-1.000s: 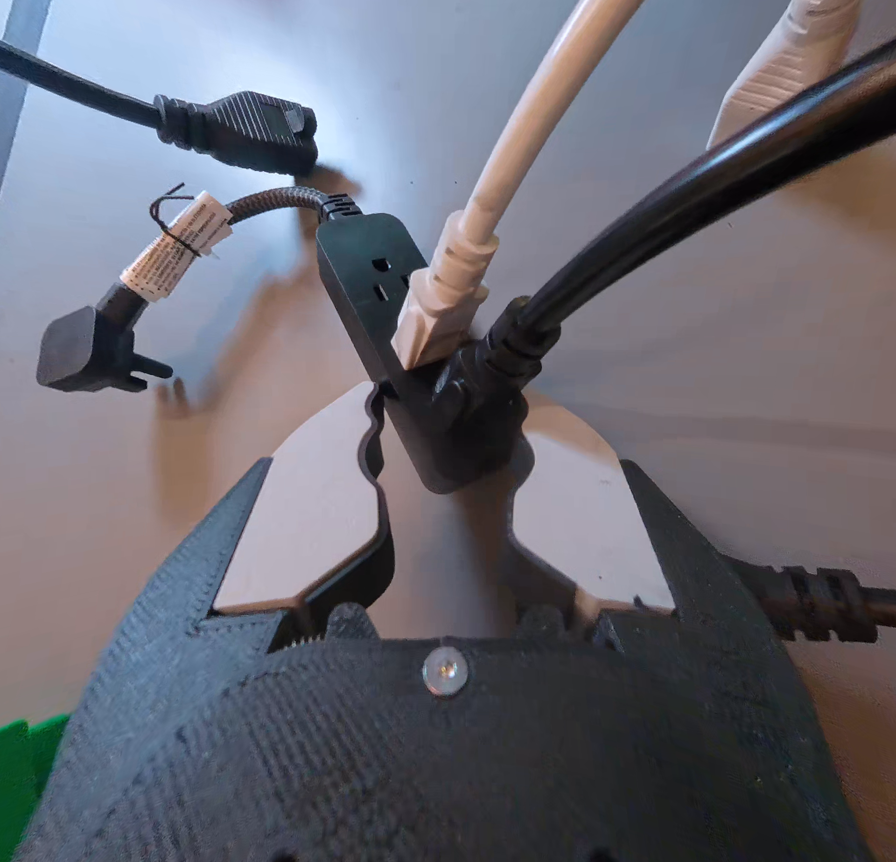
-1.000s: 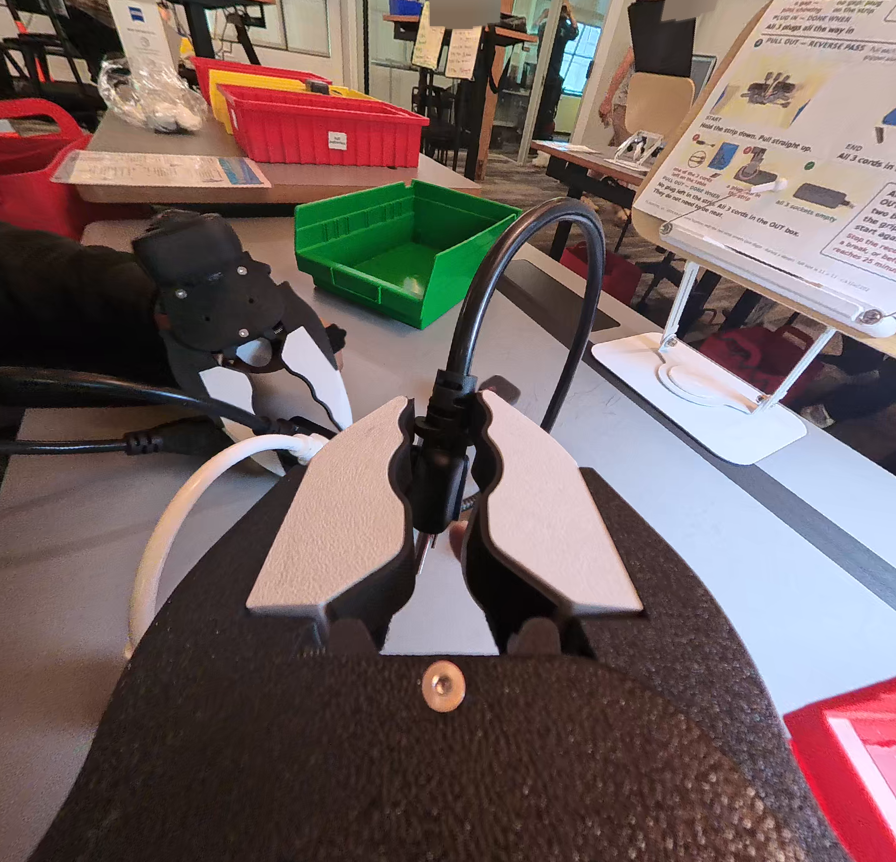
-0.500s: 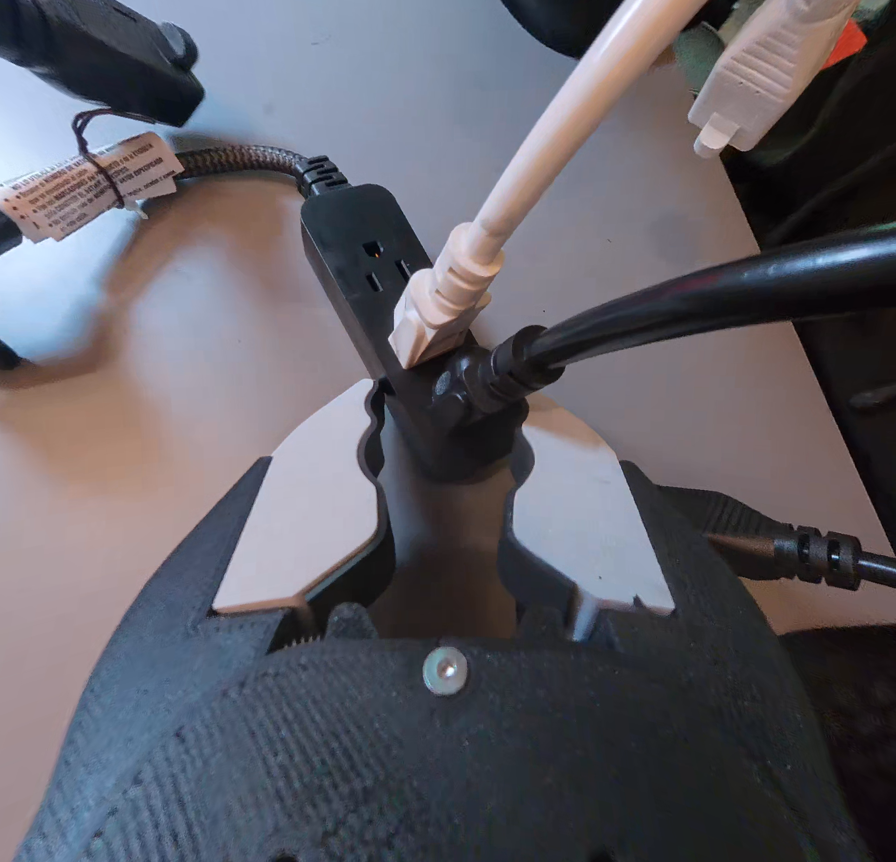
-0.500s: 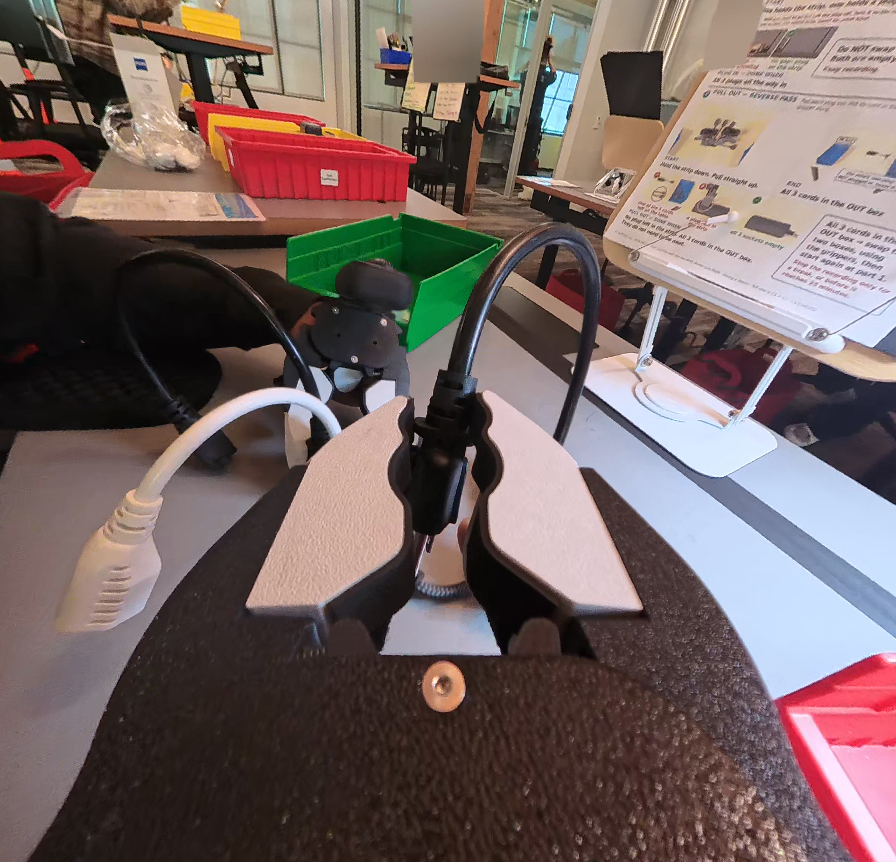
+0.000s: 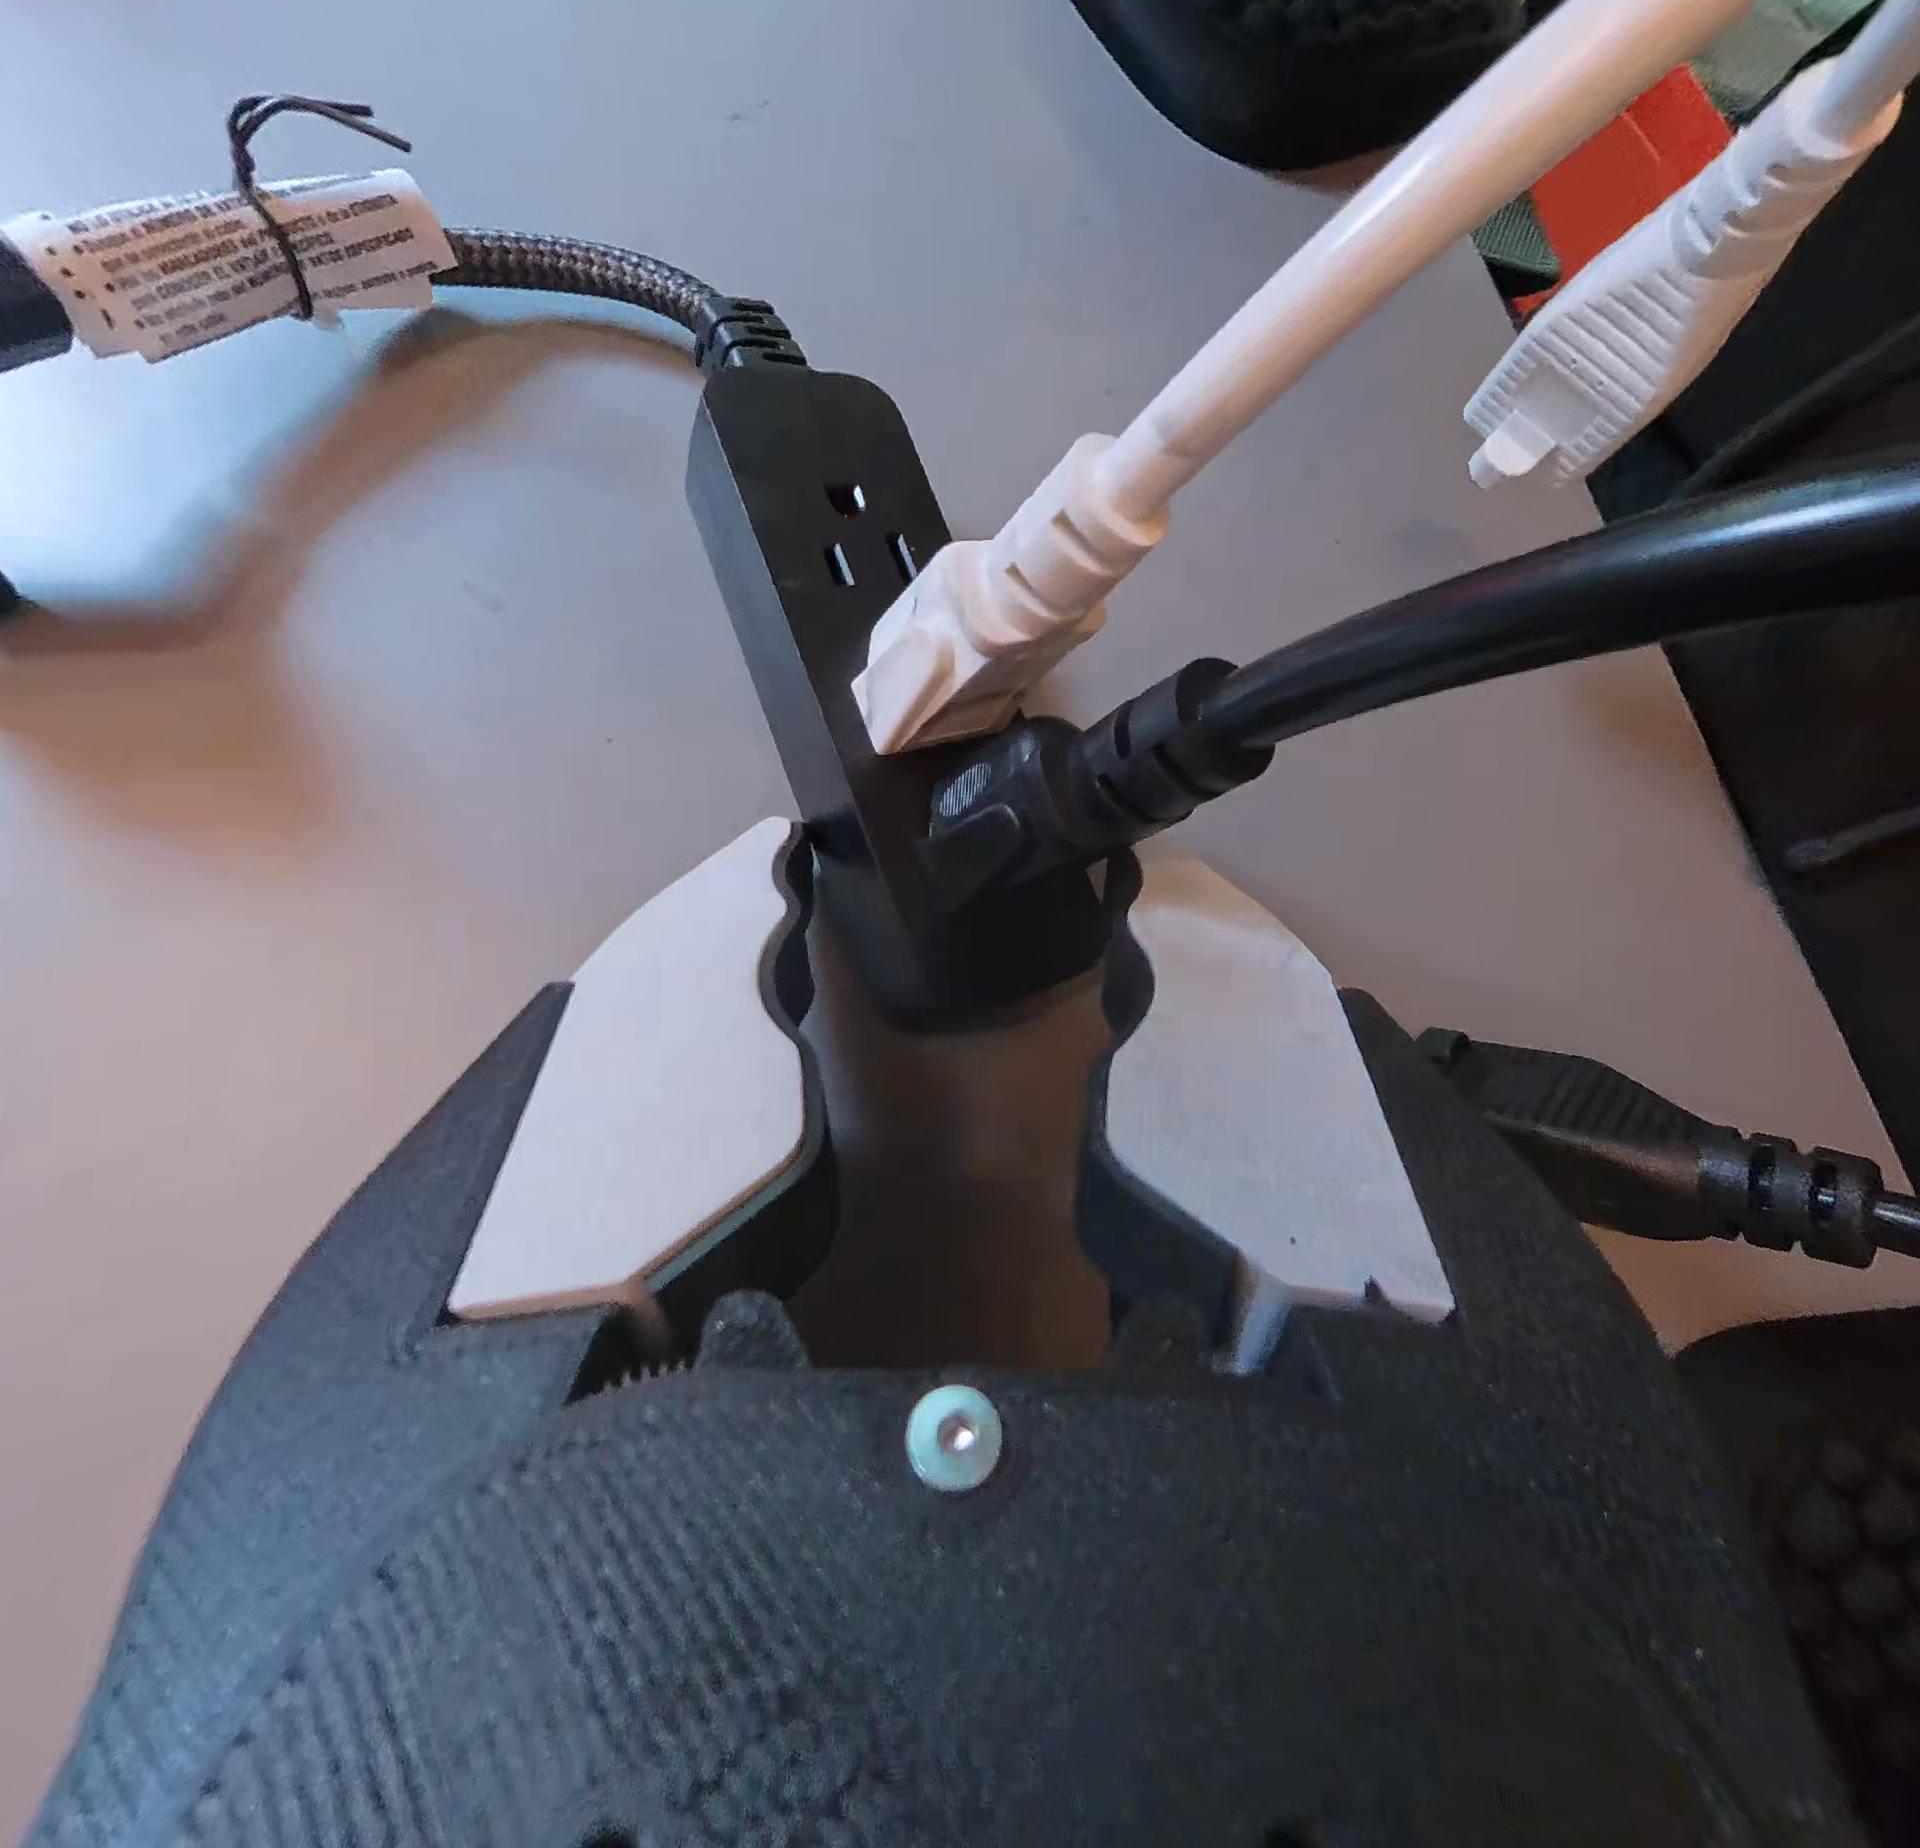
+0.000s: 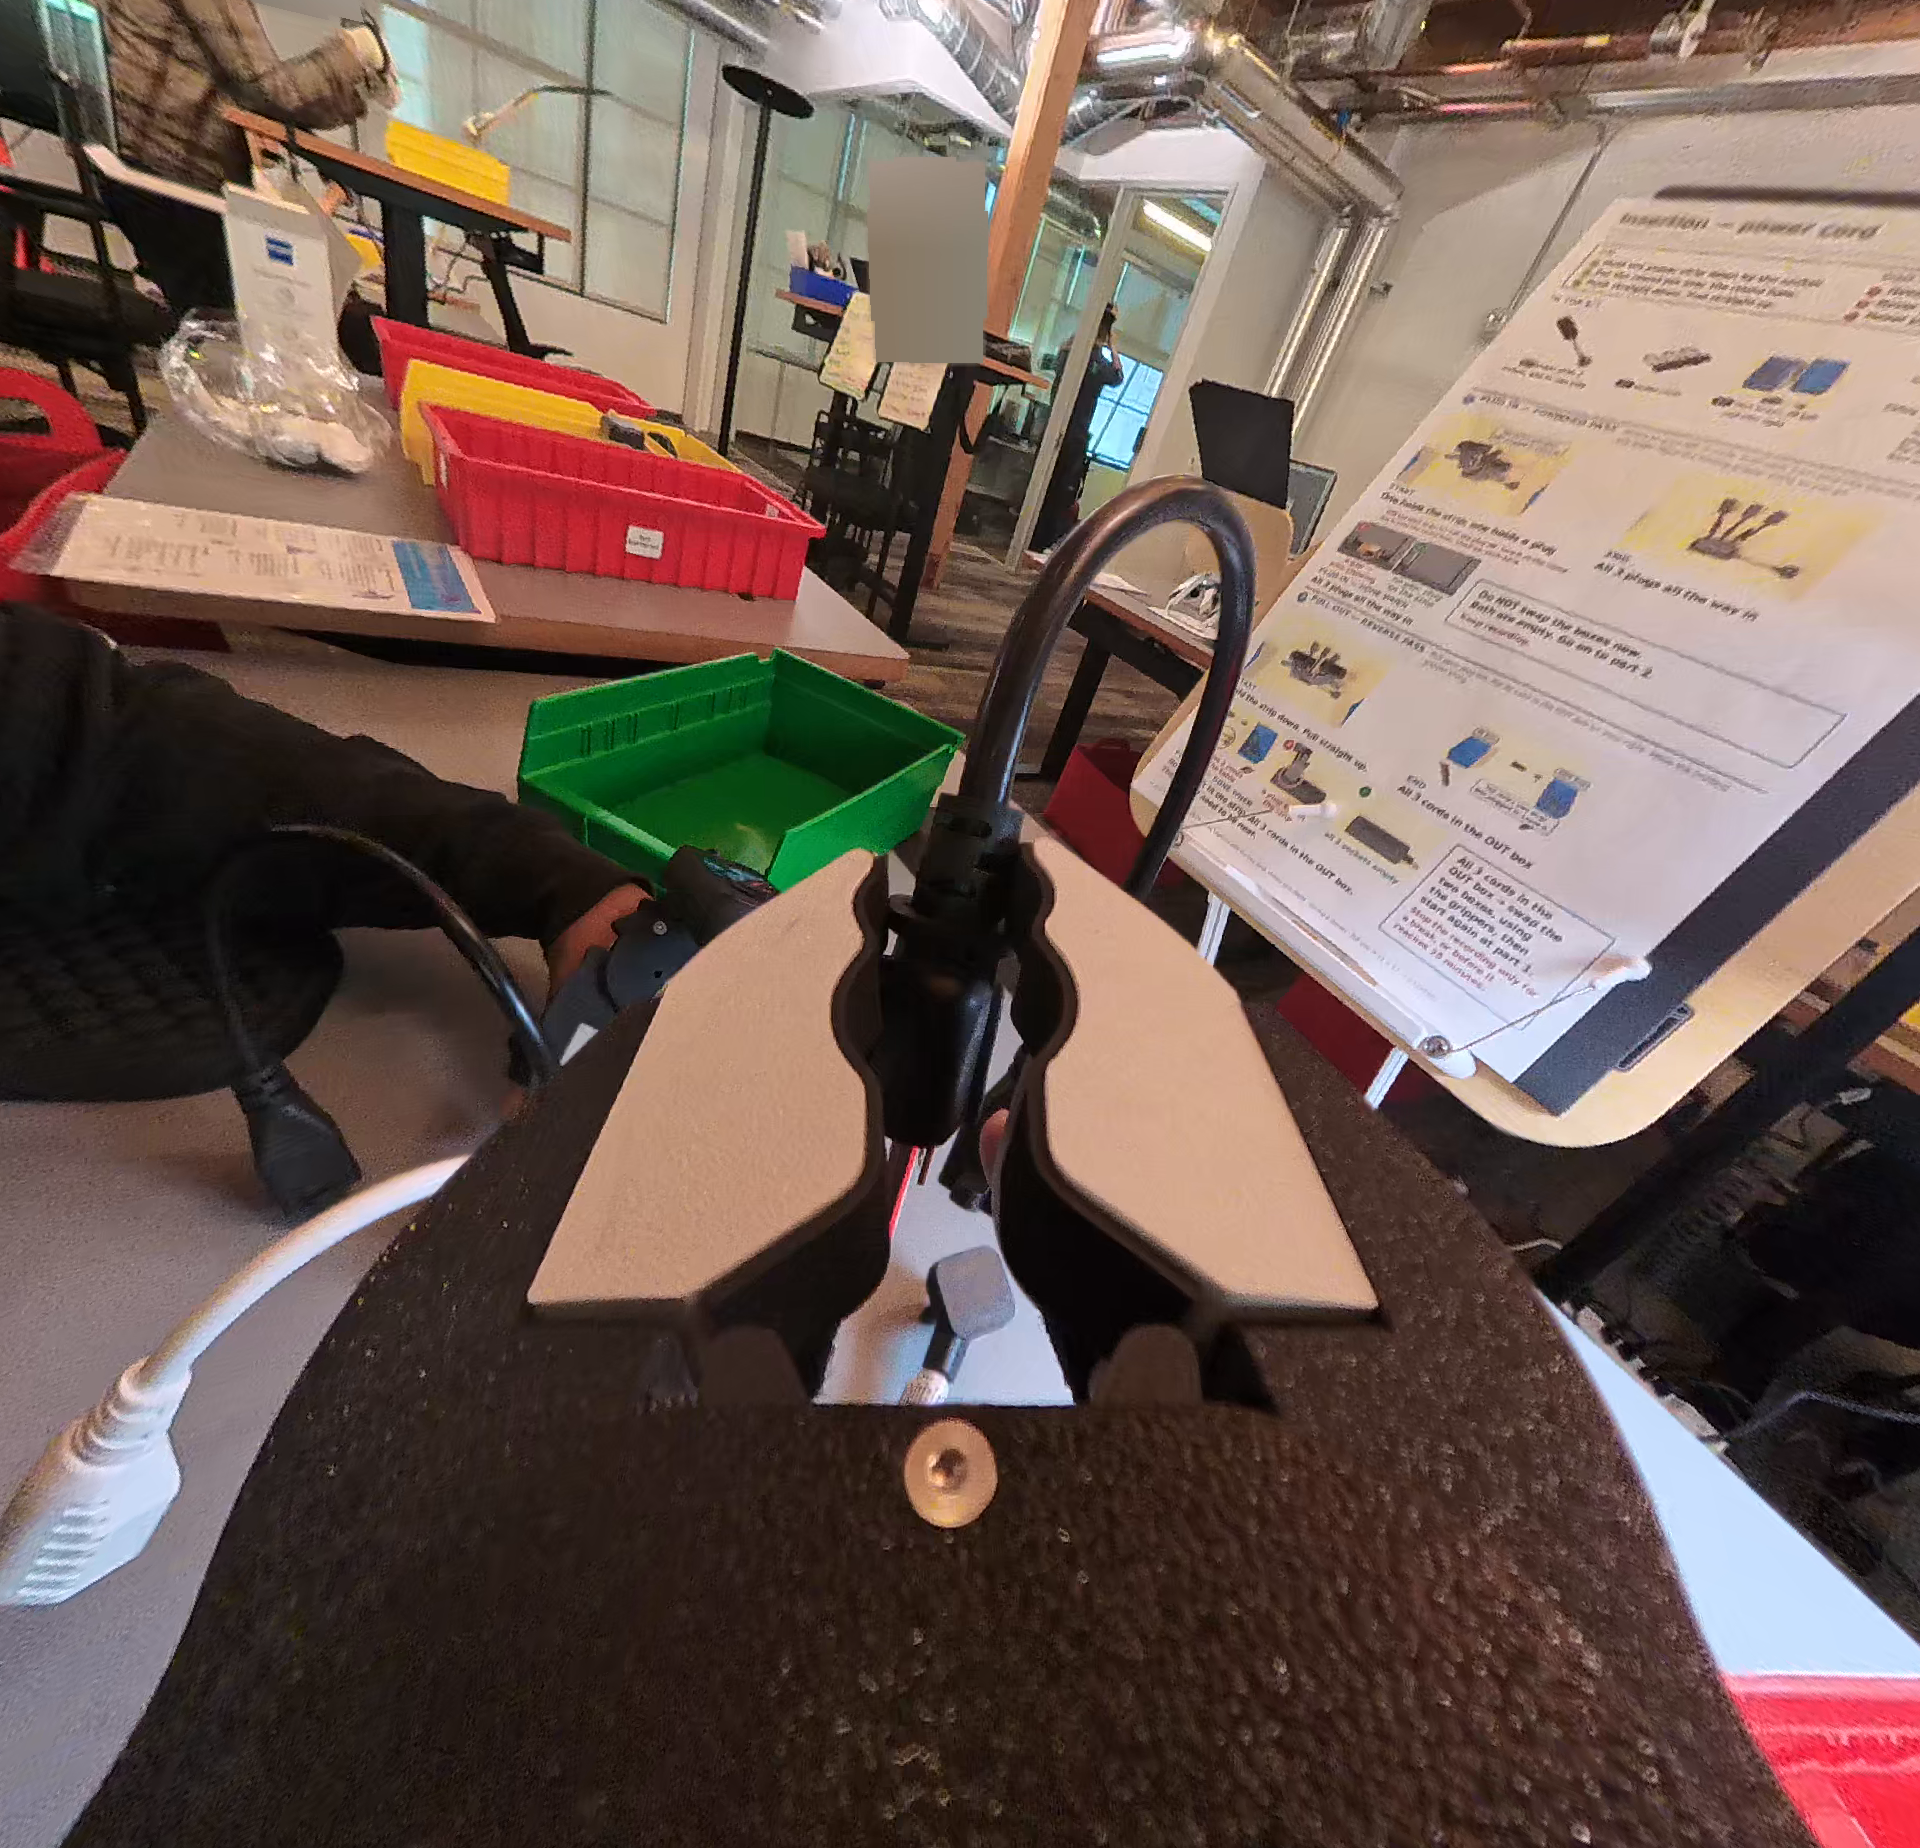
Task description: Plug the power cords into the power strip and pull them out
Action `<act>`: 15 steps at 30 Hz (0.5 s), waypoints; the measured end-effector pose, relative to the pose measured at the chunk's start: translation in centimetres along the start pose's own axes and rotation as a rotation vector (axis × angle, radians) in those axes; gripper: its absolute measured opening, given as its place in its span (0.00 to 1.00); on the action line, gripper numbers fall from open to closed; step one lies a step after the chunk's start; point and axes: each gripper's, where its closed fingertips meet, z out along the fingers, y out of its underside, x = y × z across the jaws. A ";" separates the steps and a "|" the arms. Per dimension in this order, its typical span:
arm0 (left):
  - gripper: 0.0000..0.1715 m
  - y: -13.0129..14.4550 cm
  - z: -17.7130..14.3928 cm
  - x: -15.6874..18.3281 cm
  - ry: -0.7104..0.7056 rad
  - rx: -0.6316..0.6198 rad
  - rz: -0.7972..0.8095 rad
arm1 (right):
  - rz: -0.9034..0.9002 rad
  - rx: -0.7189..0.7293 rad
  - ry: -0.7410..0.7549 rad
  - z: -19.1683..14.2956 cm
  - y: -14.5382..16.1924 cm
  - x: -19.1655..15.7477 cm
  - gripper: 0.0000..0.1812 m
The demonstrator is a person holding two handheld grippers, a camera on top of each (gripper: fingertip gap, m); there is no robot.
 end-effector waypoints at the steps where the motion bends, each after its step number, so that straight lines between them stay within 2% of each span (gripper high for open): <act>1: 0.32 0.0 -0.1 -0.2 -0.016 -0.002 0.004 | -0.004 -0.003 0.004 0.0 -0.2 0.1 0.13; 6: 0.32 0.2 -1.5 -0.7 -0.081 0.015 -0.006 | -0.001 -0.028 0.006 -0.6 0.6 -0.3 0.13; 10: 0.33 0.0 -4.4 -1.2 -0.175 0.068 -0.037 | 0.007 -0.047 0.001 -1.3 1.5 -0.8 0.13; 13: 0.32 -1.8 -8.4 -1.9 -0.320 0.192 -0.045 | 0.003 -0.064 -0.007 -2.1 1.7 -1.1 0.13; 15: 0.29 -4.8 -11.4 -1.3 -0.387 0.349 -0.032 | -0.010 -0.079 -0.012 -2.6 1.7 -1.4 0.13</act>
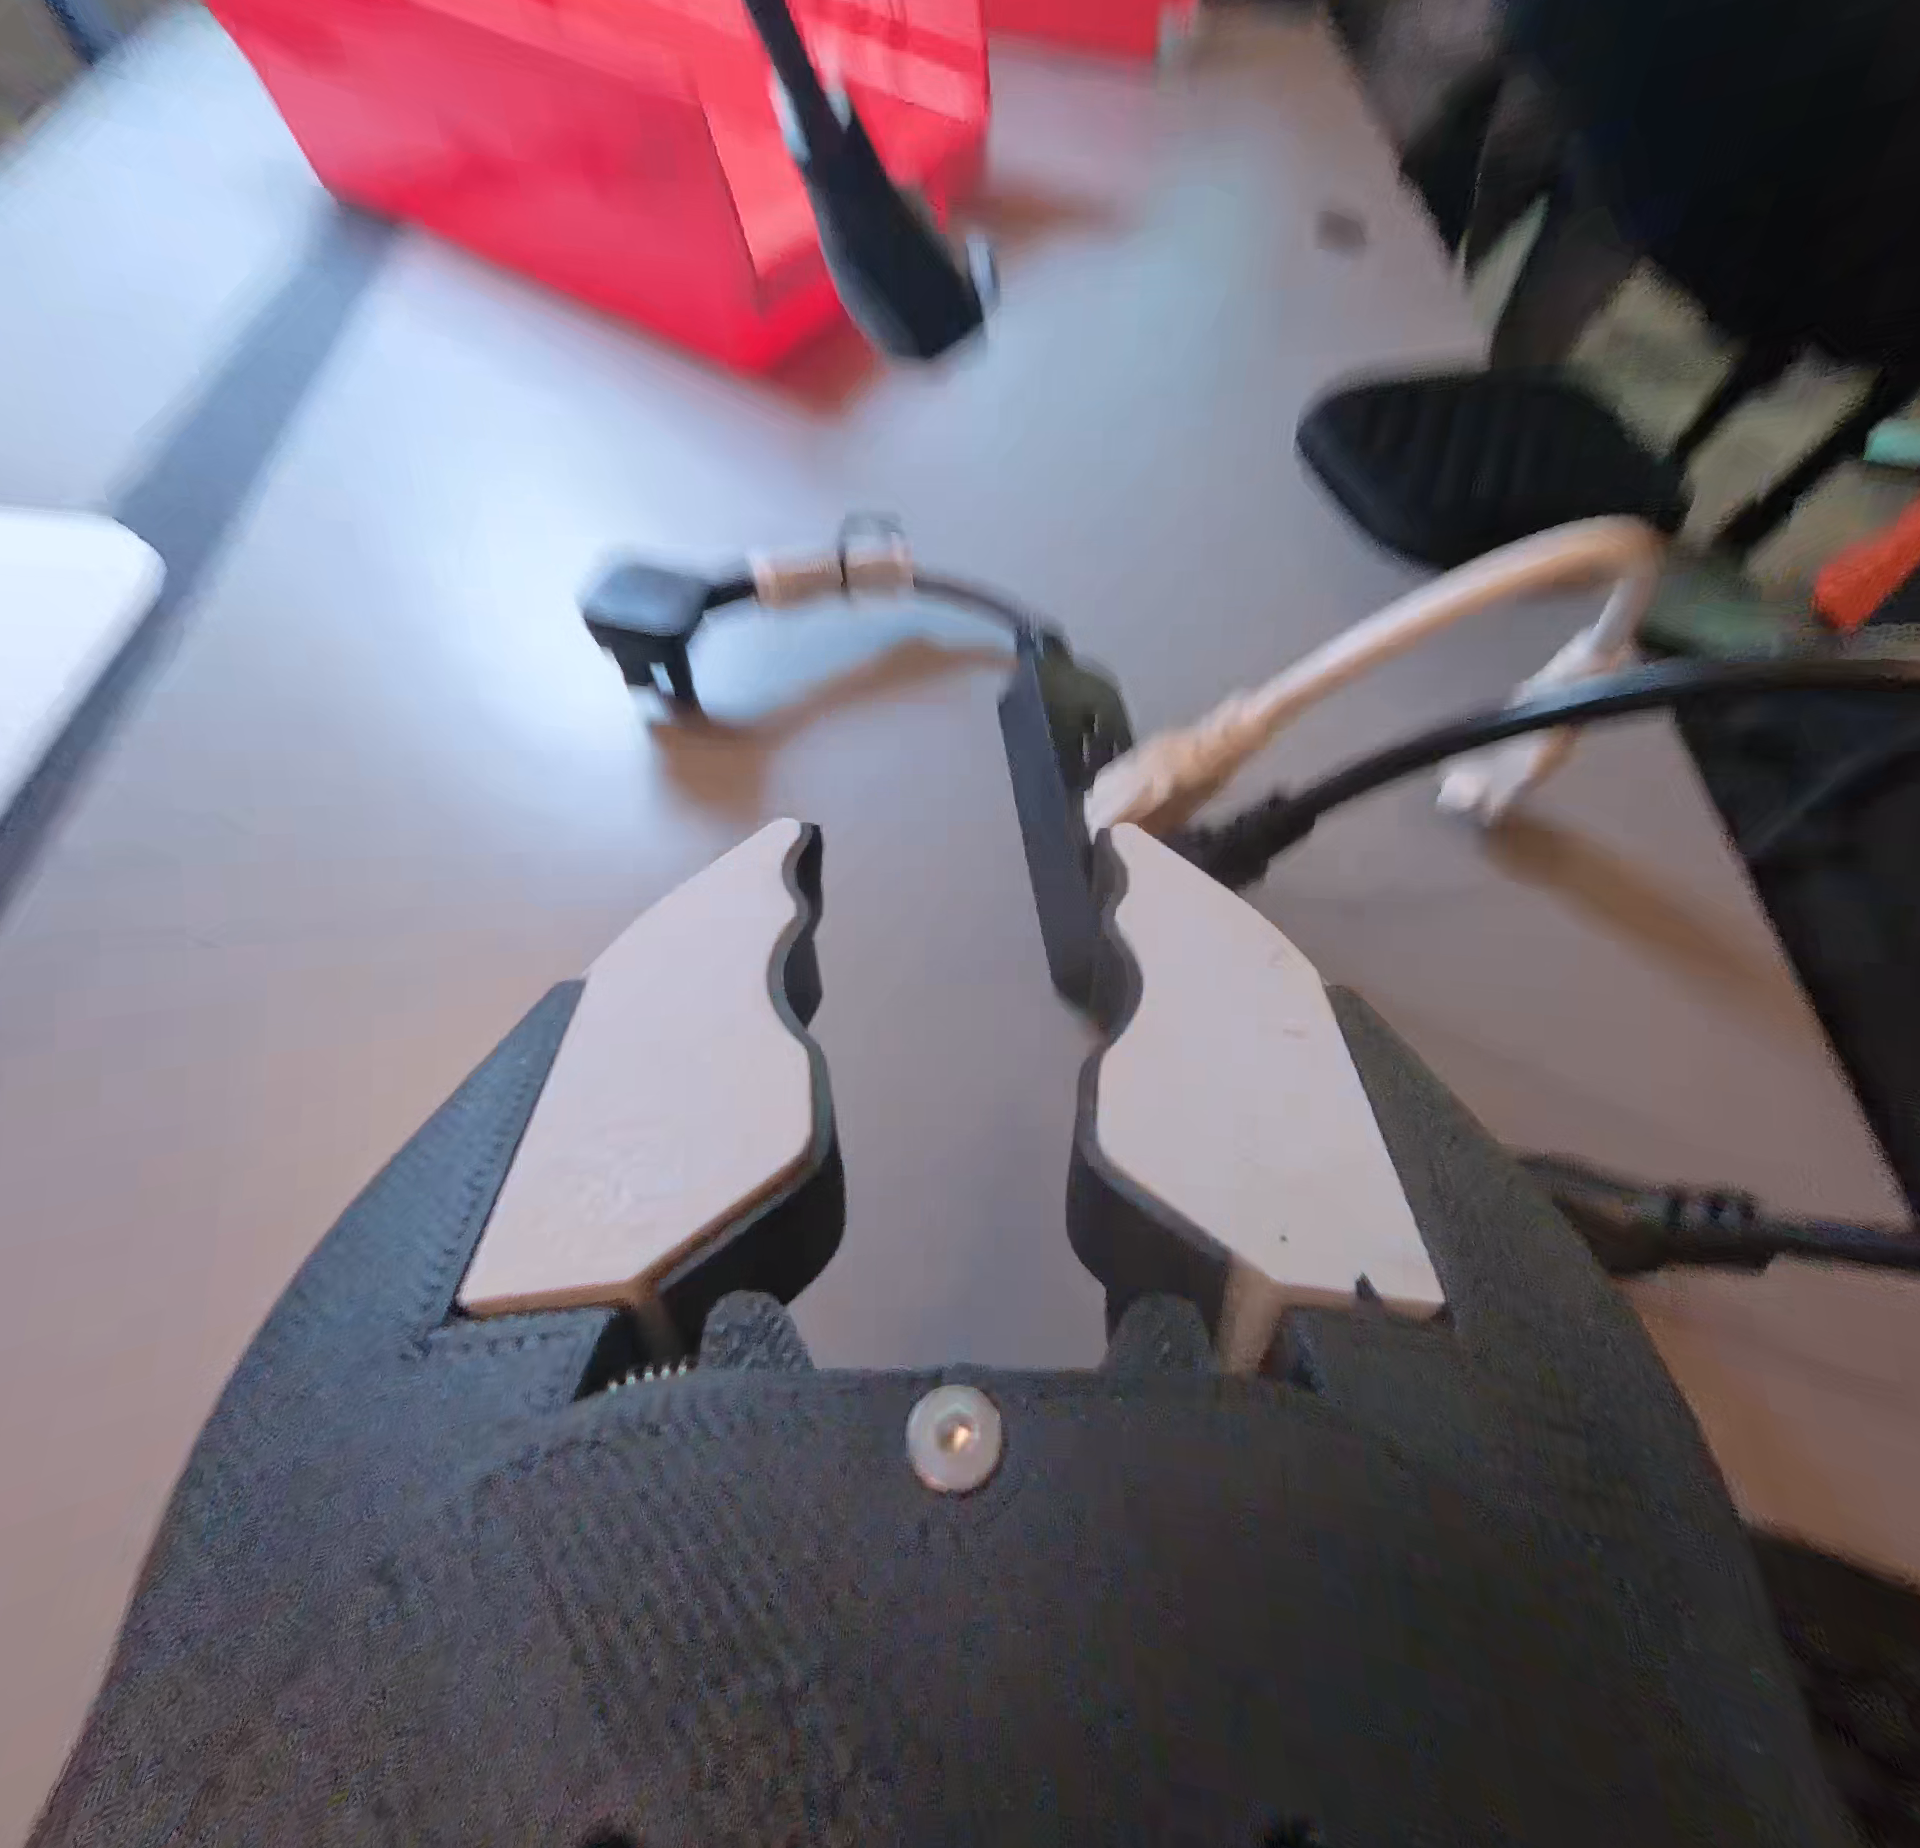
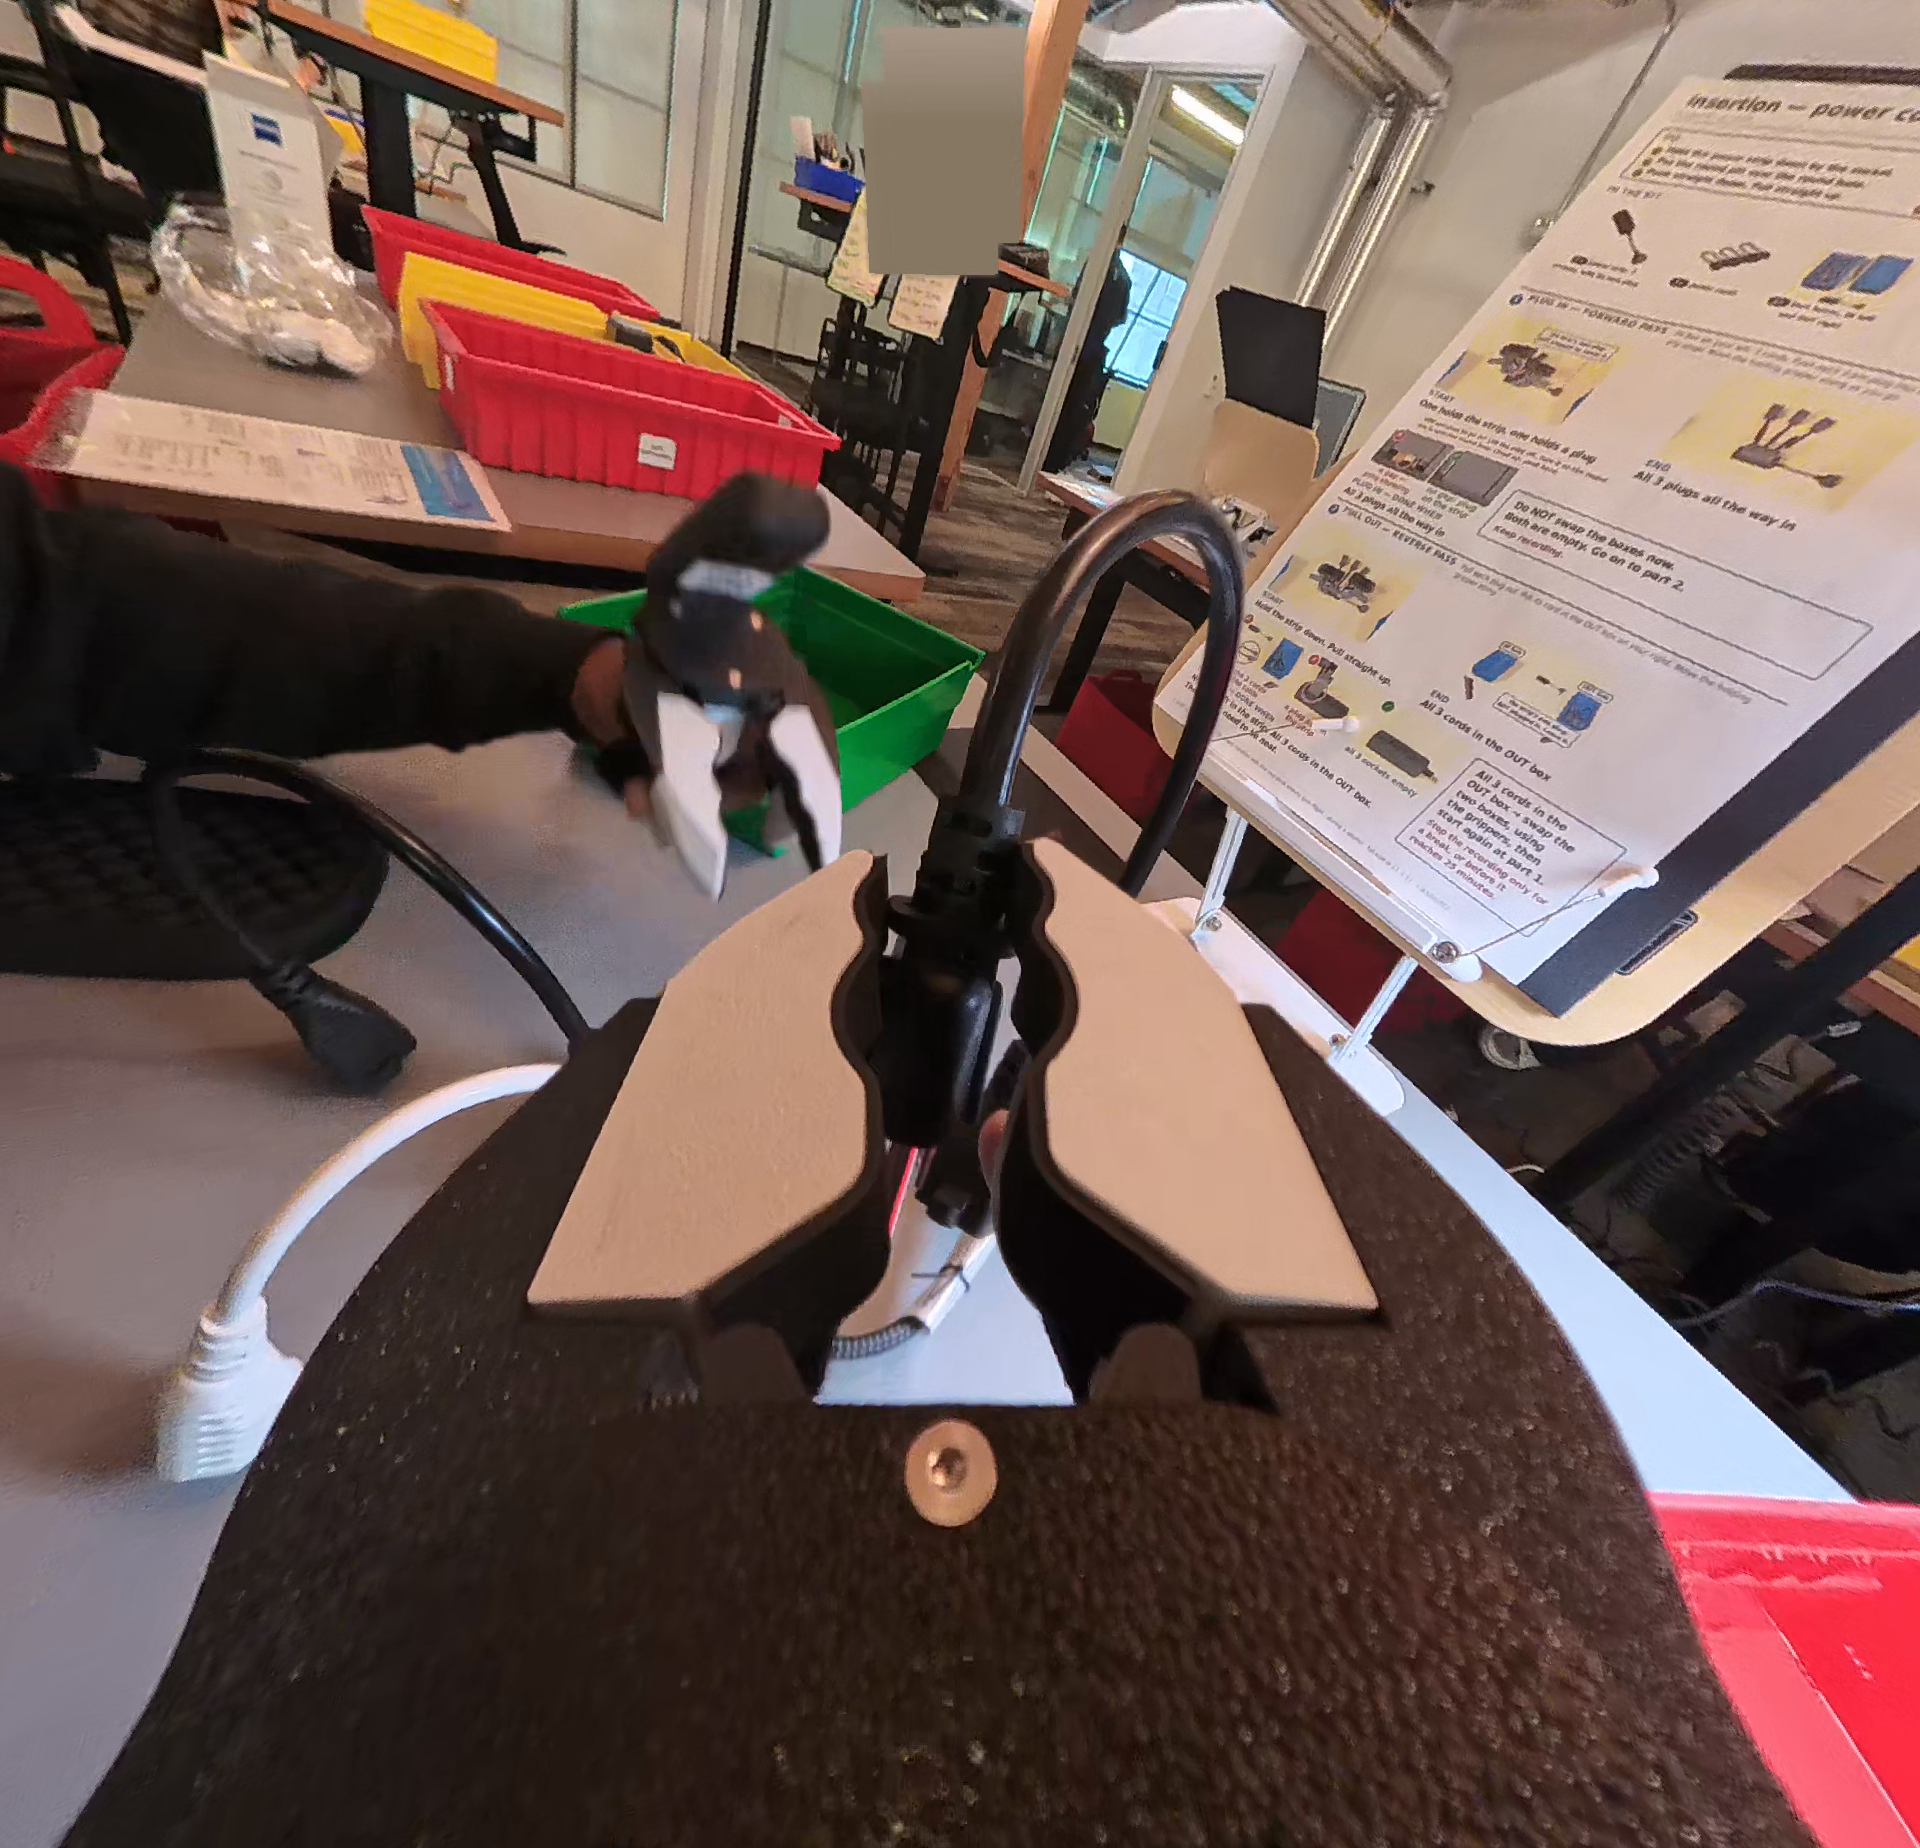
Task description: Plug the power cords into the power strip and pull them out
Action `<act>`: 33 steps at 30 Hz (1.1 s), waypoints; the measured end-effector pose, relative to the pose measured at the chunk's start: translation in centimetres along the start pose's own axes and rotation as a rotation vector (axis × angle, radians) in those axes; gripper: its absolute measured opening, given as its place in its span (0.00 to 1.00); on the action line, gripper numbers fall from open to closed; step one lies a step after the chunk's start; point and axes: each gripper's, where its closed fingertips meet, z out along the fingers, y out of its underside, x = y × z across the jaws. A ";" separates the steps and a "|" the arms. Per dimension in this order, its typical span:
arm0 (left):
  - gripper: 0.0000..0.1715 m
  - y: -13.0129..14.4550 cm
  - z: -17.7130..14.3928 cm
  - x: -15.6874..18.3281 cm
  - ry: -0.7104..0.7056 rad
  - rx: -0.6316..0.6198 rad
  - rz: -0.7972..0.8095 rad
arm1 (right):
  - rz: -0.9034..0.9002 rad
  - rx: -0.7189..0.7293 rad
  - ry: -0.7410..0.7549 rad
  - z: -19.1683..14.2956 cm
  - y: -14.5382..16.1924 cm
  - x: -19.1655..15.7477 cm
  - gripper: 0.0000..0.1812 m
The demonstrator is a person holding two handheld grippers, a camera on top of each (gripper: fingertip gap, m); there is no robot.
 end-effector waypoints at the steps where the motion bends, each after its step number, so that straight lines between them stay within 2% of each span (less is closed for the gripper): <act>1: 0.27 -2.1 -0.8 0.4 -0.010 0.082 -0.008 | -0.012 -0.010 -0.002 -0.1 0.0 -0.2 0.13; 5: 0.24 -10.0 -1.6 5.4 0.107 0.354 -0.037 | -0.028 -0.028 -0.026 -0.2 0.4 -1.6 0.13; 9: 0.25 -14.3 0.5 10.2 0.236 0.480 -0.040 | -0.051 -0.047 -0.061 0.4 1.0 -3.7 0.13; 14: 0.27 -18.8 2.0 10.7 0.328 0.627 -0.129 | -0.103 -0.054 -0.087 1.1 0.8 -6.0 0.13; 16: 0.22 -19.9 2.1 10.8 0.344 0.654 -0.112 | -0.114 -0.063 -0.083 1.3 1.2 -6.4 0.13; 18: 0.11 -20.0 2.4 11.2 0.328 0.637 -0.047 | -0.093 -0.062 -0.095 1.1 1.5 -6.7 0.13; 19: 0.09 -19.9 2.7 11.4 0.317 0.618 -0.015 | -0.092 -0.079 -0.091 1.2 2.0 -6.7 0.12; 22: 0.08 -19.1 4.0 11.6 0.192 0.515 0.101 | -0.091 -0.170 -0.067 1.5 3.9 -6.5 0.13; 25: 0.07 -17.9 5.8 11.5 0.058 0.360 0.184 | -0.071 -0.308 -0.035 1.8 6.0 -6.0 0.13; 27: 0.06 -17.1 6.7 11.5 0.006 0.285 0.205 | -0.033 -0.394 -0.063 1.8 6.9 -6.3 0.18; 29: 0.06 -16.6 7.2 11.5 -0.050 0.229 0.239 | -0.092 -0.453 -0.046 1.9 7.3 -6.2 0.23; 33: 0.05 -16.1 7.4 12.2 -0.077 0.178 0.257 | -0.163 -0.551 -0.054 2.5 8.3 -6.8 0.26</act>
